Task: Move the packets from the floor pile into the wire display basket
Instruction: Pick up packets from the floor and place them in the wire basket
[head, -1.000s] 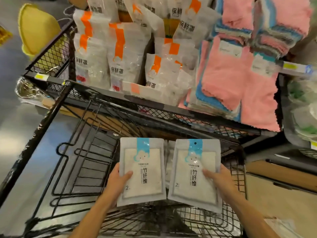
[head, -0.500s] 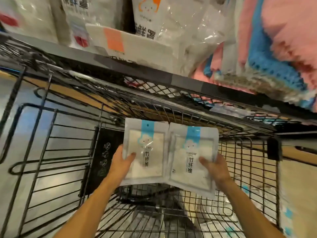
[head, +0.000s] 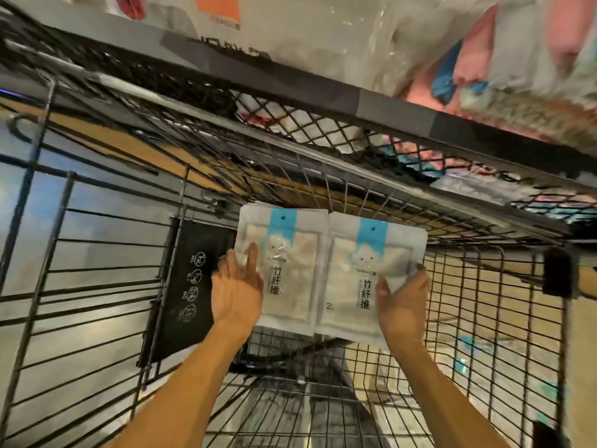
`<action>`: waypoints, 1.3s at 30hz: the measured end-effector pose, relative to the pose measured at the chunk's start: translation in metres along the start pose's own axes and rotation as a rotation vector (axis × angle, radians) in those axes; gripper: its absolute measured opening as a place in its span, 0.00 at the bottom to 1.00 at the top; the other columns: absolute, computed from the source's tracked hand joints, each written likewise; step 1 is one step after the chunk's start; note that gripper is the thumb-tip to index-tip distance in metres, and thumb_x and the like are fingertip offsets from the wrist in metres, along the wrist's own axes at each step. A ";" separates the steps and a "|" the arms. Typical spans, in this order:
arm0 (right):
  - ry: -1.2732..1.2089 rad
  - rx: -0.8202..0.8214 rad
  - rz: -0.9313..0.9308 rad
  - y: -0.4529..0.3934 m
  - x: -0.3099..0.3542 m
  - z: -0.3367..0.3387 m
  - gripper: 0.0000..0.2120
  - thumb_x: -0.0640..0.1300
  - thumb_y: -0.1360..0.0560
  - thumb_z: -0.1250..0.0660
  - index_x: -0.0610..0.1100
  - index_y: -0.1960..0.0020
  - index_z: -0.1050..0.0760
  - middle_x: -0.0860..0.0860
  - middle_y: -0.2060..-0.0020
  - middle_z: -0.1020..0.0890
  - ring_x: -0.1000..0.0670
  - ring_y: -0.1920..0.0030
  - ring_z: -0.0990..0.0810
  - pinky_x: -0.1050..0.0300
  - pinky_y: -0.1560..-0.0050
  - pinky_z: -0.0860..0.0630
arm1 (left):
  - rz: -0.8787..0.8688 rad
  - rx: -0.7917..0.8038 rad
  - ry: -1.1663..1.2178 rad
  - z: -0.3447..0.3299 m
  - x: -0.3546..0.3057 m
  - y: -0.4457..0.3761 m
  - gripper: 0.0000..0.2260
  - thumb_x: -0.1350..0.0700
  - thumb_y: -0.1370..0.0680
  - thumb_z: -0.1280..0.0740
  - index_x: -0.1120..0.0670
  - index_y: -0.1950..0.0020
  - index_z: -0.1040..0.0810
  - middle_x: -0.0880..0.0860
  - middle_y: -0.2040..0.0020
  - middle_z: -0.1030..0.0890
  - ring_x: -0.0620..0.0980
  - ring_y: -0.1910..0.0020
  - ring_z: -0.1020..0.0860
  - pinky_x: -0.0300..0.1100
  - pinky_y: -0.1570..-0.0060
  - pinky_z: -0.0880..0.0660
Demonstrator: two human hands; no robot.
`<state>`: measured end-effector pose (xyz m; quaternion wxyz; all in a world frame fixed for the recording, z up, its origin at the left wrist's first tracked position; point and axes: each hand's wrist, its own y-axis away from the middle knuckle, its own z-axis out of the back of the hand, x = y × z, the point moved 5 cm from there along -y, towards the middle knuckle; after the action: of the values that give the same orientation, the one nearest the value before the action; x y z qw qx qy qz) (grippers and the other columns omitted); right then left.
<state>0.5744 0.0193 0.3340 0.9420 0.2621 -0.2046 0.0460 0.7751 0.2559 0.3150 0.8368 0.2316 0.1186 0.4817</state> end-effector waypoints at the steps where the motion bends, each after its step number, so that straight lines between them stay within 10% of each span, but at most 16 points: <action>1: 0.122 -0.018 0.029 0.002 0.004 0.000 0.36 0.50 0.23 0.27 0.42 0.24 0.42 0.41 0.33 0.30 0.38 0.38 0.24 0.39 0.39 0.20 | -0.008 0.005 -0.024 -0.001 -0.001 0.001 0.29 0.48 0.16 0.43 0.50 0.16 0.49 0.66 0.22 0.37 0.65 0.28 0.34 0.56 0.35 0.37; 20: 0.578 -0.070 0.527 0.051 0.064 0.102 0.35 0.64 0.21 0.50 0.44 0.20 0.37 0.41 0.23 0.32 0.40 0.22 0.35 0.38 0.21 0.41 | -0.100 -0.164 0.078 0.114 -0.006 0.072 0.26 0.45 0.16 0.43 0.55 0.19 0.37 0.57 0.22 0.33 0.58 0.23 0.34 0.55 0.26 0.34; 39: 0.474 -0.243 0.677 0.168 0.109 0.302 0.35 0.67 0.19 0.45 0.49 0.19 0.38 0.47 0.20 0.36 0.45 0.19 0.40 0.42 0.20 0.48 | -0.172 -0.516 0.108 0.317 -0.040 0.236 0.27 0.43 0.15 0.45 0.53 0.19 0.37 0.57 0.21 0.34 0.56 0.22 0.35 0.53 0.25 0.35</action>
<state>0.5318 0.0066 0.6936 0.9187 0.0496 -0.0611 0.3870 0.7112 0.2362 0.7064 0.8985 -0.0262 0.0555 0.4347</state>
